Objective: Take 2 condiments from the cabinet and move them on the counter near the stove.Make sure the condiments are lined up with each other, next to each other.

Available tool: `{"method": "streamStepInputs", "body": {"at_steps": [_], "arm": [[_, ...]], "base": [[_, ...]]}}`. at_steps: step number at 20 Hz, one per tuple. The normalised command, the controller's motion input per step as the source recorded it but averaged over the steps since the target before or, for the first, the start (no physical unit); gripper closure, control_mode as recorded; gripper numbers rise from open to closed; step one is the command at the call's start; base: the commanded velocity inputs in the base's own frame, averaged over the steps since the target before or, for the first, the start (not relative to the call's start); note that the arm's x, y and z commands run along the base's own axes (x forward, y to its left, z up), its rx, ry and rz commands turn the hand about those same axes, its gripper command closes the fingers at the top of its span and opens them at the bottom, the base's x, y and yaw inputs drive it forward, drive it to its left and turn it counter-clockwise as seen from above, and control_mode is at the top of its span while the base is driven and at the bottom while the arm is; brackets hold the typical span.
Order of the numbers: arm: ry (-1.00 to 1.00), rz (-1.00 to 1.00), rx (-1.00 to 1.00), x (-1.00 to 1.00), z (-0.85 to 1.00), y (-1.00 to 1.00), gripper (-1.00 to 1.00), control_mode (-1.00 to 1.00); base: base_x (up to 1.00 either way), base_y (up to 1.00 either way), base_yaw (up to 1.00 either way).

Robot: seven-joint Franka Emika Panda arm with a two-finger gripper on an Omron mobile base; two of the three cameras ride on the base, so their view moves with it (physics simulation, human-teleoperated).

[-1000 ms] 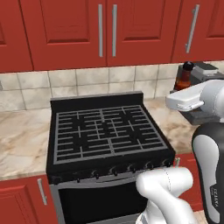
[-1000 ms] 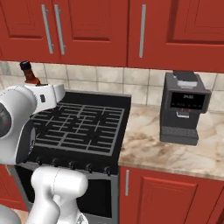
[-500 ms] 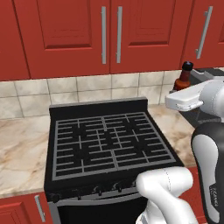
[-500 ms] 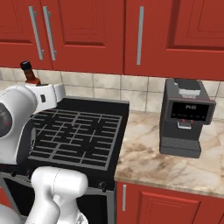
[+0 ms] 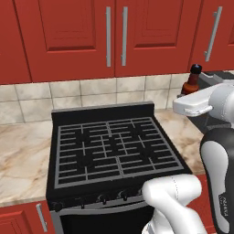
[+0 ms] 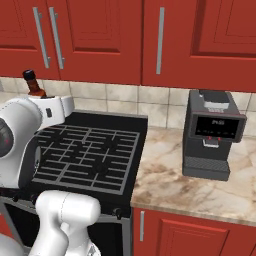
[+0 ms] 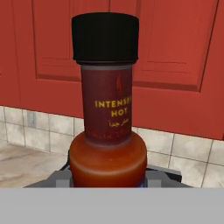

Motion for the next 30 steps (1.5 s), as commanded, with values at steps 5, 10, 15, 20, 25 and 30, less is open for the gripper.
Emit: {"method": "streamStepInputs", "body": {"at_steps": [5,10,15,20,25,30], "arm": [[0.02,0.0,0.0,0.0,0.0,0.0,1.0,-1.0],[0.03,0.01,0.0,0.23,-0.21,-0.16,1.0,-1.0],[0.12,0.13,0.0,0.42,-0.44,-0.57,1.0,-1.0],[0.05,0.19,0.0,0.39,-0.5,-0.65,1.0,-1.0],[0.0,0.19,0.0,0.4,-0.4,-0.6,1.0,-1.0],[-0.04,0.08,-0.02,0.33,-0.42,-0.43,1.0,-1.0]], "base": [[0.0,0.0,0.0],[0.0,0.0,0.0],[0.0,0.0,0.0],[0.0,0.0,0.0],[0.0,0.0,0.0],[0.0,0.0,0.0]]}}
